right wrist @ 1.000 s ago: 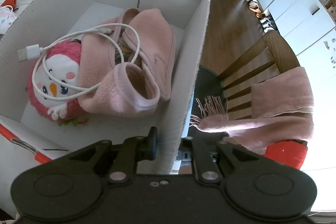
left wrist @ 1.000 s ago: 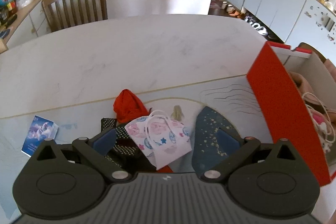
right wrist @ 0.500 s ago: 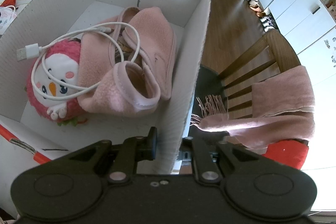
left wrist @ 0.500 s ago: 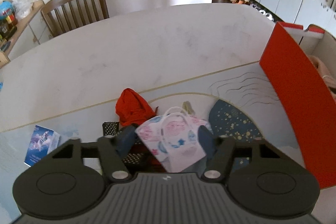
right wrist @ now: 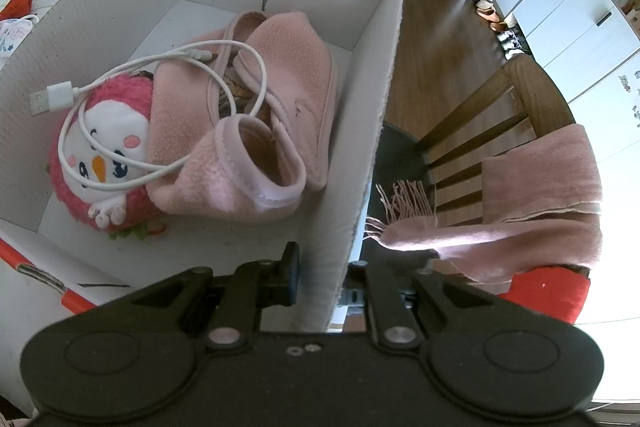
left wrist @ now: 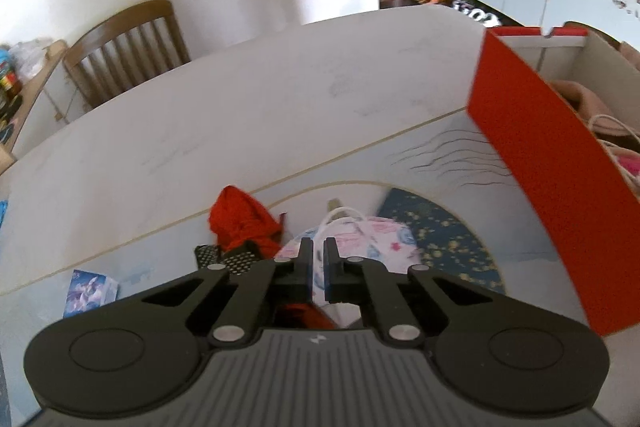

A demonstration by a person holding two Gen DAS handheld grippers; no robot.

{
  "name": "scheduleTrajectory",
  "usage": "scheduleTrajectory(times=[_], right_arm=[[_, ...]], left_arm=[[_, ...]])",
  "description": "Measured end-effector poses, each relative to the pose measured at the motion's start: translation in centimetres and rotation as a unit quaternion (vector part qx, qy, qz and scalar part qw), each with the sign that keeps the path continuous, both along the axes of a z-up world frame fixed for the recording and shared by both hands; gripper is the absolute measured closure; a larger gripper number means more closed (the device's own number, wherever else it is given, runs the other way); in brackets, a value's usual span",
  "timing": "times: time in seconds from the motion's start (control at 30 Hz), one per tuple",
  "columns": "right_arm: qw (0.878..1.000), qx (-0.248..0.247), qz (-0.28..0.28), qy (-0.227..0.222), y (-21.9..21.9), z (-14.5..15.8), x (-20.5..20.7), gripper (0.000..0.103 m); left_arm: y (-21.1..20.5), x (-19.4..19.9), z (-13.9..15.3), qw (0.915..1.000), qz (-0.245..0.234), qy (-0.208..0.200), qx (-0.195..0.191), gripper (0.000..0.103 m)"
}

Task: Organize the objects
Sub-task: 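Grasp the white printed face mask with the left gripper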

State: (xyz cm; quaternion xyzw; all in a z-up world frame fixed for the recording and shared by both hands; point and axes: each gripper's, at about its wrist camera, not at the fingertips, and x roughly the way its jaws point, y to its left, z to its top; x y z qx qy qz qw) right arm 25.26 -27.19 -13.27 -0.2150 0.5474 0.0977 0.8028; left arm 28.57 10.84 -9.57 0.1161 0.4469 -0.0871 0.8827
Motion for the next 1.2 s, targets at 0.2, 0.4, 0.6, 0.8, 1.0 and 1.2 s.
scheduleTrajectory(times=[0.2, 0.4, 0.6, 0.8, 1.0, 1.2], right_arm=[[1.000, -0.001, 0.001, 0.001, 0.0, -0.2, 0.0, 0.091], [1.000, 0.000, 0.001, 0.003, 0.0, -0.5, 0.0, 0.091], [1.000, -0.001, 0.002, 0.006, 0.0, -0.6, 0.0, 0.090], [1.000, -0.003, 0.000, 0.008, 0.1, -0.6, 0.1, 0.090], [1.000, -0.003, -0.006, 0.013, 0.1, -0.4, 0.0, 0.090], [1.000, -0.005, -0.011, 0.018, 0.1, -0.3, 0.0, 0.090]], left_arm=[[-1.3, -0.3, -0.1, 0.9972, -0.064, 0.039, -0.005, 0.095], [-2.3, -0.4, -0.5, 0.9912, -0.121, 0.052, 0.013, 0.023], [-4.0, 0.1, -0.4, 0.9720, -0.219, 0.072, 0.047, 0.022], [-5.2, 0.8, -2.3, 0.9381, -0.312, 0.098, 0.114, 0.019], [-4.8, 2.8, -3.3, 0.9347, -0.317, 0.105, 0.122, 0.011], [-4.4, 3.8, -4.9, 0.9292, -0.318, 0.137, 0.130, 0.010]])
